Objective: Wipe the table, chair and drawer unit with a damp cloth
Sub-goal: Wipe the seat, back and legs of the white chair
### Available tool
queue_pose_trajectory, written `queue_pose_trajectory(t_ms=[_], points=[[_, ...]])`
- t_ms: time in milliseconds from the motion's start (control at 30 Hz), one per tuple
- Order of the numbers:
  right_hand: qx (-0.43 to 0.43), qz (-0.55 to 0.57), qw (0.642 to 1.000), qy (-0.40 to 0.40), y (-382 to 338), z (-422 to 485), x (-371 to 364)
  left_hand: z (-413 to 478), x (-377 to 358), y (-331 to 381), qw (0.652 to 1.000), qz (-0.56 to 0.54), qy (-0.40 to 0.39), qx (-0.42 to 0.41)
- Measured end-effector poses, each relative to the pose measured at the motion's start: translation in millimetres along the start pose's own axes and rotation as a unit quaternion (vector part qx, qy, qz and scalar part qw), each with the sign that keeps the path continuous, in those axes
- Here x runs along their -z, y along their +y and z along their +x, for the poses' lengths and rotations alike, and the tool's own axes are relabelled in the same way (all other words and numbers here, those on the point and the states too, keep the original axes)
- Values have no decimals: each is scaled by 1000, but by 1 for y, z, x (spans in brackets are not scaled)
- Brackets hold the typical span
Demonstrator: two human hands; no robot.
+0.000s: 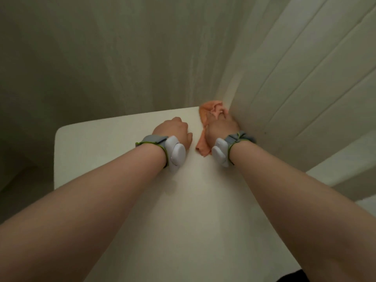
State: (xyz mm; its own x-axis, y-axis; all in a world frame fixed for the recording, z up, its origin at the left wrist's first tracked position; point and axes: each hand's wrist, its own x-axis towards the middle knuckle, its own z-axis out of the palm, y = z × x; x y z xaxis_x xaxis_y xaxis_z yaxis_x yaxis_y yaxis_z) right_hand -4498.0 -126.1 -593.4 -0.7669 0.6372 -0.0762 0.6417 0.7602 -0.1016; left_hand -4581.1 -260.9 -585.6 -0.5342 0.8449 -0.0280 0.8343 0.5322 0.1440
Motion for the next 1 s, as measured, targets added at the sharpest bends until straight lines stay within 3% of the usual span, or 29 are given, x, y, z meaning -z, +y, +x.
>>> queue_pose_trajectory(t_ms=[167,367,533,833,933,1000], points=[[-9,11,1000,-2,27,-64,-1,-4,6,21,999,16,-38,6],[-9,21,999,24,54,-129,-6,-13,4,84,991,-9,-6,-135],[-30,12,999,27,69,-189,1,-31,-1,116,981,-17,-27,-193],[-91,-48,994,25,95,-245,3,-37,-1,123,975,-18,-42,-217],[-38,-31,994,100,87,-242,27,-36,6,123,978,-36,-18,-207],[11,-25,974,224,77,-233,53,-33,11,121,979,-43,5,-202]])
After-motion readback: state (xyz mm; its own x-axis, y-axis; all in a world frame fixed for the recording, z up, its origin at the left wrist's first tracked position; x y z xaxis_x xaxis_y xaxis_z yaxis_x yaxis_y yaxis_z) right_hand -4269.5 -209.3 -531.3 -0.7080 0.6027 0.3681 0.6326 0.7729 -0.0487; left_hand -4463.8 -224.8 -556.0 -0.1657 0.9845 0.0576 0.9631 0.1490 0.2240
